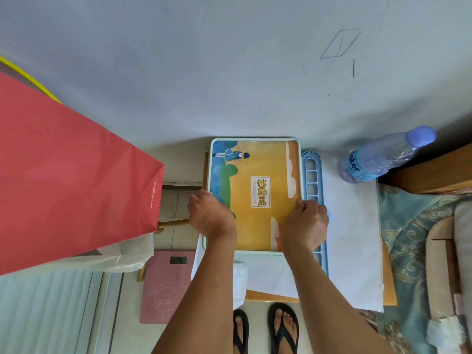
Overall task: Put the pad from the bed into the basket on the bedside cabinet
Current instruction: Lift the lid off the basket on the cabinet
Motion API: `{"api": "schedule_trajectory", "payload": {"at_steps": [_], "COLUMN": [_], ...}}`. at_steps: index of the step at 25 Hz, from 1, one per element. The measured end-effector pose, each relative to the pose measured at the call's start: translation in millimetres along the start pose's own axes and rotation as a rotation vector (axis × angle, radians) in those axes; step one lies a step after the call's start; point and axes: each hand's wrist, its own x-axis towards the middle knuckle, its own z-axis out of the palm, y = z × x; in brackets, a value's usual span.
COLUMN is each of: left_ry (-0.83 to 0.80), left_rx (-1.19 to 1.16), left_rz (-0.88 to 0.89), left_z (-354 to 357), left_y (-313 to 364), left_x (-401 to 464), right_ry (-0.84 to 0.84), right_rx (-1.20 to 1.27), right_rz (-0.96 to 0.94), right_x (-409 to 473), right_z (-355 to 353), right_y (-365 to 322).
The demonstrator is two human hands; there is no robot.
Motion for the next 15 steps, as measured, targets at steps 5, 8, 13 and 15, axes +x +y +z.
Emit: {"api": "schedule_trajectory", "payload": {"at_steps": [5, 8, 13, 15], "left_ry": [-0.007, -0.001, -0.012, -0.024], "left_rx": [-0.016, -0.024, -0.098, -0.152], "left_rz": [-0.030, -0.042, -0.070, -0.080], "left_z": [-5.0, -7.7, -13.6, -17.2], "left_y": [3.0, 2.6, 6.7, 7.0], "left_x": [-1.4, -3.7, -5.5, -8.1], "right_ry": [-0.007, -0.031, -0.061, -0.110], "right_rx": [-0.042, -0.046, 0.053, 0.054], "right_rz": [0.012, 0.023, 0.103, 0.108], "right_x": [-2.5, -3.2, -5.3, -5.2], "right_z": [-3.6, -6.1, -10.8, -17.3], "right_y": [-3.0, -4.5, -7.8, -7.7]}}
